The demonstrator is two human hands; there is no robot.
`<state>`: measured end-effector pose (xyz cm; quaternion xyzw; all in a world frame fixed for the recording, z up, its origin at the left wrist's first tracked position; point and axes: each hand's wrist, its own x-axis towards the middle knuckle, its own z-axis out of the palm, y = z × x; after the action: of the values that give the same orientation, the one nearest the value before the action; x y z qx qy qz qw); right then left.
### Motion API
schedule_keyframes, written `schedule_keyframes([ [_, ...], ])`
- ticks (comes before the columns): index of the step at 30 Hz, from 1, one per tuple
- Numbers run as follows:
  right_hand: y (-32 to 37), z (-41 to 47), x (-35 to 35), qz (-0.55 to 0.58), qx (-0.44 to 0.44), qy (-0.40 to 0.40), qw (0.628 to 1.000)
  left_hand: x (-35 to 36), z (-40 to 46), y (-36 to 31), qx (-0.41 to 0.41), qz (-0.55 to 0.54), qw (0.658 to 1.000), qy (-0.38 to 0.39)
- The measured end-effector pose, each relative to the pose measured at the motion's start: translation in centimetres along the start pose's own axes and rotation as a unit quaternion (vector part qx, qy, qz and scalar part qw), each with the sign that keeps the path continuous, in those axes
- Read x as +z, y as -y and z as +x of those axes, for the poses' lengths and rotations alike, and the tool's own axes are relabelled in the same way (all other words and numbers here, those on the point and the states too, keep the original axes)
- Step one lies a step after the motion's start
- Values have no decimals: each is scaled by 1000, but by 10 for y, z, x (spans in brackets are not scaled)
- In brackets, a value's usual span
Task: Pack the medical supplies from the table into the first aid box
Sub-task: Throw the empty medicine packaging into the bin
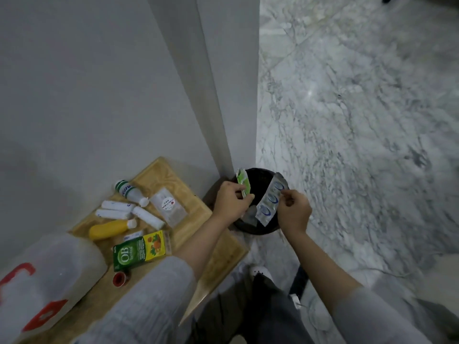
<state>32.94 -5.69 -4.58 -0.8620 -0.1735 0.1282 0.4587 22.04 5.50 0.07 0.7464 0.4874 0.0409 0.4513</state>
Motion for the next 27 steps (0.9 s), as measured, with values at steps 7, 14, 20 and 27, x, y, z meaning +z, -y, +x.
schedule_keyframes([
  [7, -18, 42, 15, 14, 70, 66, 995, 39, 38, -17, -34, -5, 994, 104],
  [14, -33, 29, 8, 41, 108, 91, 989, 46, 21, -3, -82, -44, 992, 89],
  [20, 1, -6, 8, 82, 57, 116, 988, 13, -39, 6, -59, -154, 986, 19],
  [27, 76, -85, 25, 189, -14, 172, 967, -66, -130, 46, -28, -247, 955, -165],
])
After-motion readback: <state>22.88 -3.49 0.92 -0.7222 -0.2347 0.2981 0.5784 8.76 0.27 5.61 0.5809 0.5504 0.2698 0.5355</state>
